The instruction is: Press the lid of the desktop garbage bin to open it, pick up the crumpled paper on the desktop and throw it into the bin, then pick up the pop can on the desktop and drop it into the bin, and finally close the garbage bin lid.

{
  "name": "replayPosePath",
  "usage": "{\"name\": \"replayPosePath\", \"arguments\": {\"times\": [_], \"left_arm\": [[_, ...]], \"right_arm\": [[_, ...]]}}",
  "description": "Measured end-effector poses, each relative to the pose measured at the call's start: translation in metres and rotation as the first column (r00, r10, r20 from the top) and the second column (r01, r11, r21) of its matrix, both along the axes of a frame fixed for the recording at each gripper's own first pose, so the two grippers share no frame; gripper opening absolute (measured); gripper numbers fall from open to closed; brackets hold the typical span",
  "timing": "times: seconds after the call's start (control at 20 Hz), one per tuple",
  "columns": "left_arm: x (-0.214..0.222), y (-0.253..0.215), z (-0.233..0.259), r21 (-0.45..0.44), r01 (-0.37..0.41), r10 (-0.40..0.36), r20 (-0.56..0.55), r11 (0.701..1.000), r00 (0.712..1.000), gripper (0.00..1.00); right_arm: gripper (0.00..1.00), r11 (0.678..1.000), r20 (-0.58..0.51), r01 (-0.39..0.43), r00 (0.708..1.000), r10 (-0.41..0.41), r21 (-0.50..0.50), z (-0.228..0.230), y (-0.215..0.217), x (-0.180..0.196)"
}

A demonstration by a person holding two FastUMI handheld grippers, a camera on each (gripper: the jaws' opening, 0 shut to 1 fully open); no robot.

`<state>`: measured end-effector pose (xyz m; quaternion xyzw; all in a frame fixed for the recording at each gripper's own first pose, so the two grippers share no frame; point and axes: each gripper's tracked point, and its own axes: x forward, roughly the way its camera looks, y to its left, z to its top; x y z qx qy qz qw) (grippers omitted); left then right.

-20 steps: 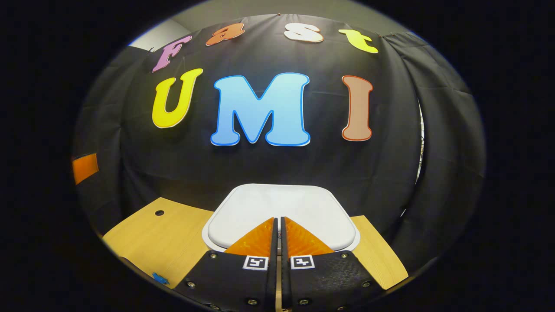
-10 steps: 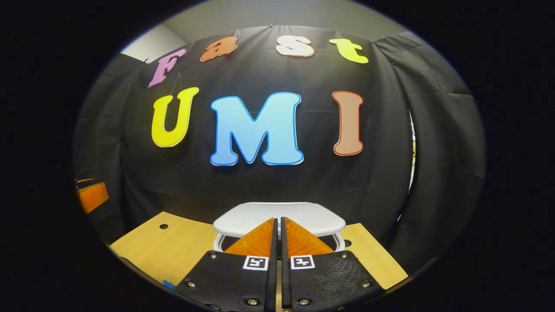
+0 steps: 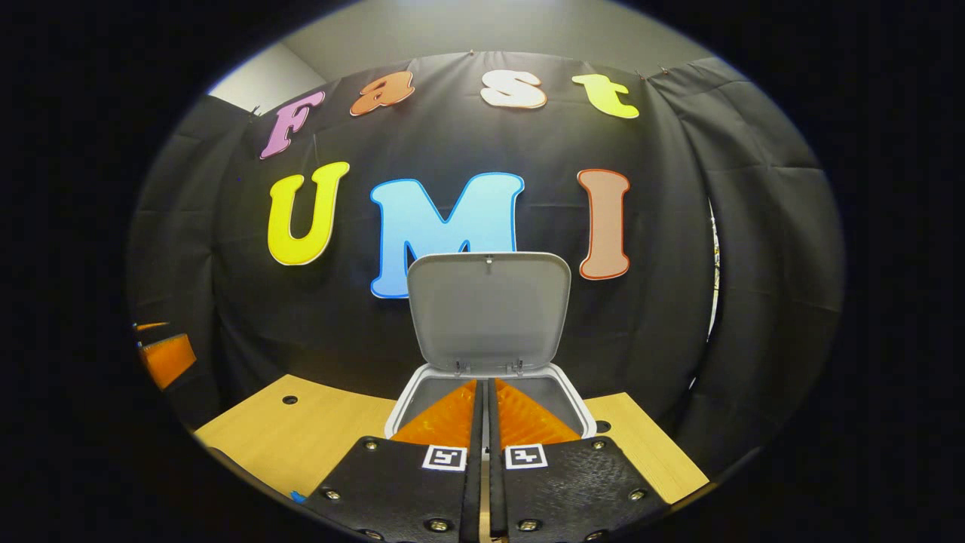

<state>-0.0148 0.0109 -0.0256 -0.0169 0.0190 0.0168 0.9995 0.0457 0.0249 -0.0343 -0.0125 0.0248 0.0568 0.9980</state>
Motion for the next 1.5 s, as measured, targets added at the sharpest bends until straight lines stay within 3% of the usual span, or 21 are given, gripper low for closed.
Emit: {"name": "replayPosePath", "arguments": {"times": [0.5, 1.0, 1.1, 1.2, 1.3, 1.5], "left_arm": [[-0.005, -0.011, -0.014, 0.021, 0.066, -0.066, 0.008, 0.998, 0.998, 0.96], [-0.014, 0.000, -0.090, -0.012, 0.079, -0.079, -0.098, 0.997, 0.992, 0.96], [-0.018, 0.005, -0.108, -0.012, 0.075, -0.076, -0.127, 0.997, 0.989, 0.96], [-0.019, 0.008, -0.120, -0.014, 0.074, -0.075, -0.152, 0.997, 0.986, 0.96], [-0.020, 0.009, -0.133, -0.015, 0.078, -0.080, -0.173, 0.997, 0.982, 0.96], [-0.023, 0.011, -0.162, -0.009, 0.088, -0.088, -0.213, 0.996, 0.973, 0.96]], "right_arm": [[0.04, 0.998, 0.019, 0.031, 0.999, -0.032, 0.055, 0.016, -0.005, -0.019], [0.09, 0.999, 0.098, 0.034, 0.995, -0.036, 0.023, 0.055, -0.002, -0.047], [0.17, 0.999, 0.120, 0.036, 0.992, -0.038, 0.020, 0.066, -0.002, -0.054], [0.18, 0.999, 0.140, 0.032, 0.990, -0.035, 0.025, 0.075, 0.001, -0.055], [0.34, 0.999, 0.147, 0.026, 0.989, -0.030, 0.030, 0.080, 0.004, -0.058], [0.39, 1.000, 0.139, 0.015, 0.990, -0.018, 0.023, 0.079, 0.011, -0.061]]}}
